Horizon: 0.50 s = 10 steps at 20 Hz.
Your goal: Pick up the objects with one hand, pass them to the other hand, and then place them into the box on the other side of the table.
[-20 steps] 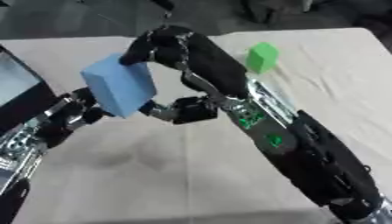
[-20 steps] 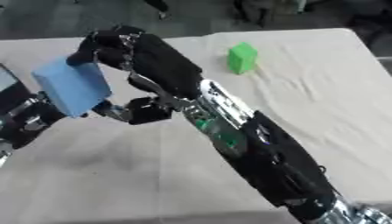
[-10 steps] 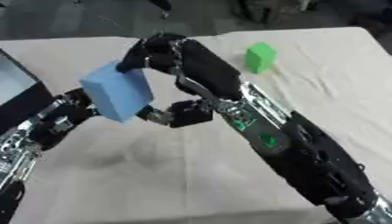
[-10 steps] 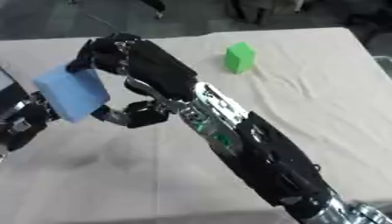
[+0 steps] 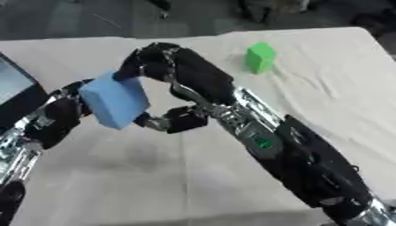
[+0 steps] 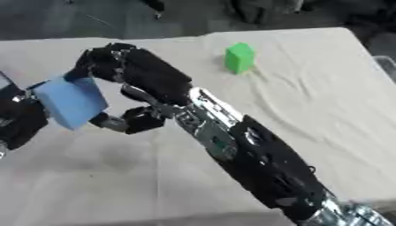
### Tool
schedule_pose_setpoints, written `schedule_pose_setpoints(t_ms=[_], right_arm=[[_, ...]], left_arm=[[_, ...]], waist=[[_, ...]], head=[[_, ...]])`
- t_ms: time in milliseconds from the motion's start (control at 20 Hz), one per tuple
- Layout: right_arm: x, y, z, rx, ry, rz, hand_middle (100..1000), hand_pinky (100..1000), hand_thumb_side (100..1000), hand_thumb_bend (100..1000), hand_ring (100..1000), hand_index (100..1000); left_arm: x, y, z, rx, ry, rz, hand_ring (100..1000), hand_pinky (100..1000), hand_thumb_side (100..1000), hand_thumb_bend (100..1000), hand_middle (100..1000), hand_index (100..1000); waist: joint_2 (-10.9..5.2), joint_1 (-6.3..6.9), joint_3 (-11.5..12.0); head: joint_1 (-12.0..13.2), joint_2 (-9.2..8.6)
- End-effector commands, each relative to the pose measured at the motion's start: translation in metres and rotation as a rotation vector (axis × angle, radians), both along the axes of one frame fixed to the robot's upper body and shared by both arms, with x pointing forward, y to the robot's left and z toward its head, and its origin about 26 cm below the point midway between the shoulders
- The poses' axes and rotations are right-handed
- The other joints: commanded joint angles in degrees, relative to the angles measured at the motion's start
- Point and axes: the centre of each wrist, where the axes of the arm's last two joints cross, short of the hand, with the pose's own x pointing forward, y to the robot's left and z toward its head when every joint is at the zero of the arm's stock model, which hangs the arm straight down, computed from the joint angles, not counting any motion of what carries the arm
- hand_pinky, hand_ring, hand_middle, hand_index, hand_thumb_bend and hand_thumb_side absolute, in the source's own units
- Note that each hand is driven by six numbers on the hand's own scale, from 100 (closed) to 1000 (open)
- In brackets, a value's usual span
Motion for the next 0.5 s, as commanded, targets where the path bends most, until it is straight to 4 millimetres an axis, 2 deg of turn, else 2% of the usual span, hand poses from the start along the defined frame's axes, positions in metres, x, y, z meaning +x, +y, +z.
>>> schedule_pose_setpoints(t_ms=[50, 500], right_arm=[[-0.003, 0.001, 0.008, 0.005, -0.029, 0.021, 536, 690, 100, 100, 608, 587], [-0.006, -0.001, 0.011, 0.002, -0.032, 0.027, 535, 667, 100, 100, 607, 587]], left_arm=[[0.0, -0.01, 0.016, 0.001, -0.035, -0.056, 1000, 798, 677, 890, 900, 849], [-0.007, -0.028, 0.018, 0.06, -0.034, -0.166, 1000, 794, 607, 800, 886, 849]], waist=[[-0.63, 0.1, 0.0], [-0.57, 0.19, 0.0]], head=[[0.0, -0.15], [-0.1, -0.15]])
